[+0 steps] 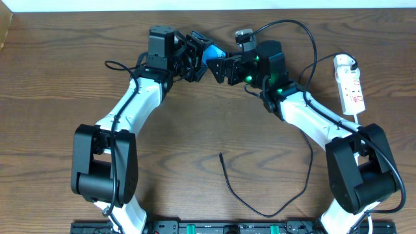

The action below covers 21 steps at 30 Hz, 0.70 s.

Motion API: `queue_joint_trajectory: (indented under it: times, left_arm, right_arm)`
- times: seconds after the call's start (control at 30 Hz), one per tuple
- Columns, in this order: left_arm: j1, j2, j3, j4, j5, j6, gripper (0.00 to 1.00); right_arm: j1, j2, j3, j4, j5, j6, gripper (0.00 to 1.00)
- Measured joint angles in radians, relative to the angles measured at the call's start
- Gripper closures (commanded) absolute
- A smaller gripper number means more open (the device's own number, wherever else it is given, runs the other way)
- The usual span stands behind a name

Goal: Plug charger to phone and switch on socket

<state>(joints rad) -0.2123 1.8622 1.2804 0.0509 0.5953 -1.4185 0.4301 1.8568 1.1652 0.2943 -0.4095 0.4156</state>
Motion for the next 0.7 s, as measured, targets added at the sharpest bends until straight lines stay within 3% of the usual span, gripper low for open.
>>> queue_joint_trajectory:
  times: [0.27, 0.6, 0.7]
  left_arm:
    - [-0.021, 0.0, 0.0, 0.022, 0.0, -0.026, 0.93]
    - [-0.051, 0.0, 0.0, 0.06, 0.015, -0.026, 0.93]
    - [-0.051, 0.0, 0.0, 0.065, 0.031, -0.029, 0.93]
  right_arm:
    - [0.003, 0.0, 0.0, -0.002, 0.006, 0.0, 0.14]
    - [0.003, 0.0, 0.0, -0.006, 0.011, -0.003, 0.27]
    - [0.003, 0.0, 0.0, -0.006, 0.017, -0.006, 0.39]
